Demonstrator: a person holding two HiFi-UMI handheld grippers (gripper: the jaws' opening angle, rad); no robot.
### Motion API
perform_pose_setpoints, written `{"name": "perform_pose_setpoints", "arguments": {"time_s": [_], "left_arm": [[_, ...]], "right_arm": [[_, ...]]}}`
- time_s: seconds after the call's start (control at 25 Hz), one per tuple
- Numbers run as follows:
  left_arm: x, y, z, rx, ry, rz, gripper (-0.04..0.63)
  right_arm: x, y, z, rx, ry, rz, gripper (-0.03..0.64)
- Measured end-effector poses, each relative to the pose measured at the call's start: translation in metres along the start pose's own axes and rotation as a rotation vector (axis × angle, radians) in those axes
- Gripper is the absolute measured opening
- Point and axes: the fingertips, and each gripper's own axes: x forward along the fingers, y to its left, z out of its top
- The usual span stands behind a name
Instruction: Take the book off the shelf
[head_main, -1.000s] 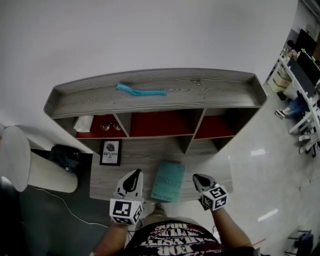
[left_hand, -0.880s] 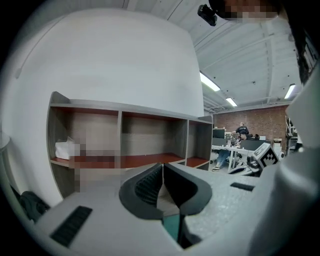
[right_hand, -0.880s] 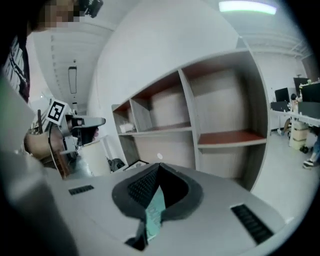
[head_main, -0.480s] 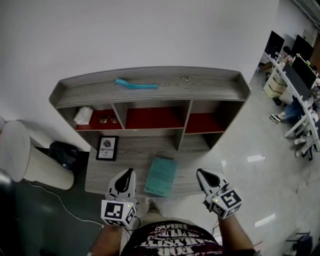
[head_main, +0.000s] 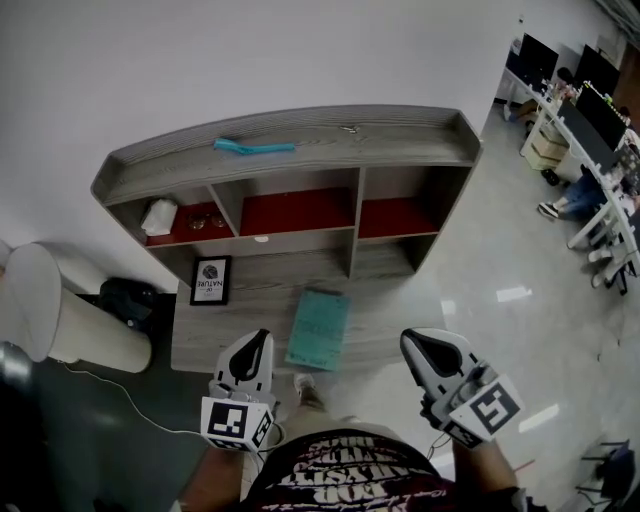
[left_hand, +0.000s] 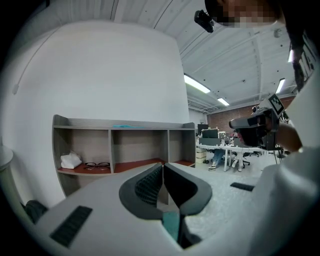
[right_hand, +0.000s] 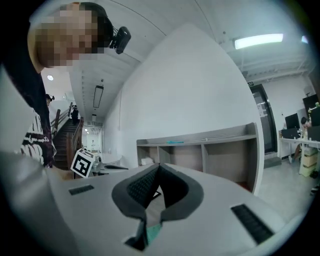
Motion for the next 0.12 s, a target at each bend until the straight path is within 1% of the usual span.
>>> {"name": "perform_pose_setpoints", "arguments": {"time_s": [0.12], "left_arm": [[-0.0058,-0.0113,0.0091,0.007,-0.010,-0.017,0.015]], "right_arm": [[-0.0141,0.0108,0.0137,-0.031,-0.017,0.004,0.003]]}}
